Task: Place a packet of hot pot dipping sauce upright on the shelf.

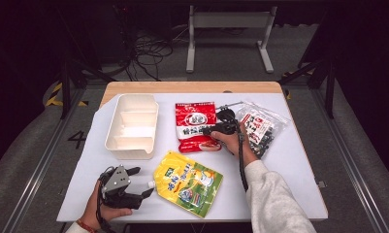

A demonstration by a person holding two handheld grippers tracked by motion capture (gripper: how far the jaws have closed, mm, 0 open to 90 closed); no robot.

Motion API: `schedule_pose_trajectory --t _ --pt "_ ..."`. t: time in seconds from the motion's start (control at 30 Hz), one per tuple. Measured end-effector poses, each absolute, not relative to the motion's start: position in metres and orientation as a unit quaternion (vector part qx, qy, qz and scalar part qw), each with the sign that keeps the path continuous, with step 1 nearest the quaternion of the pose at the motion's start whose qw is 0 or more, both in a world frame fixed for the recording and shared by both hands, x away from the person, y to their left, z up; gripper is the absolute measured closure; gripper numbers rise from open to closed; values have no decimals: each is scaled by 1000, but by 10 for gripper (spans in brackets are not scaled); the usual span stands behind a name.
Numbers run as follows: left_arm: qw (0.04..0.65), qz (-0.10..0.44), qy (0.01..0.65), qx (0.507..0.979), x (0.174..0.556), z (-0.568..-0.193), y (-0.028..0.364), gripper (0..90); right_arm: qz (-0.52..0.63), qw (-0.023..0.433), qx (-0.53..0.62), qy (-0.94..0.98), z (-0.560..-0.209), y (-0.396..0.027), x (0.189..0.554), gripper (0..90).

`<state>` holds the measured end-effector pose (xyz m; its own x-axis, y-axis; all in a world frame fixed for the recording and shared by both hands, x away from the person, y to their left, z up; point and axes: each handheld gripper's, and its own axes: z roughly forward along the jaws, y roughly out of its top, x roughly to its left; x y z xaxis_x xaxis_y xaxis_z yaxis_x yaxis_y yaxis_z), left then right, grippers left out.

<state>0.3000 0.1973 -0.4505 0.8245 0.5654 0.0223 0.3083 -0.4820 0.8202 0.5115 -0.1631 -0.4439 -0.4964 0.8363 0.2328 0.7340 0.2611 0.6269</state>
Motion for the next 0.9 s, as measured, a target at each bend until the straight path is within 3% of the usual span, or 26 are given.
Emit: schedule_pose_trajectory --t 0.13,0.5,0.57,0.7,0.9 --pt "442 135 251 851 303 -451 192 176 357 75 501 785 -445 -168 513 450" --pt "467 61 232 851 325 -440 146 162 361 66 507 780 -445 -172 512 675" --pt "461 63 231 855 330 -440 136 160 364 56 505 781 -444 -174 514 627" --pt "449 73 217 864 330 -443 130 158 346 73 527 773 -440 -170 519 346" --pt "449 84 208 865 325 -444 144 154 339 82 541 765 -441 -163 534 292"
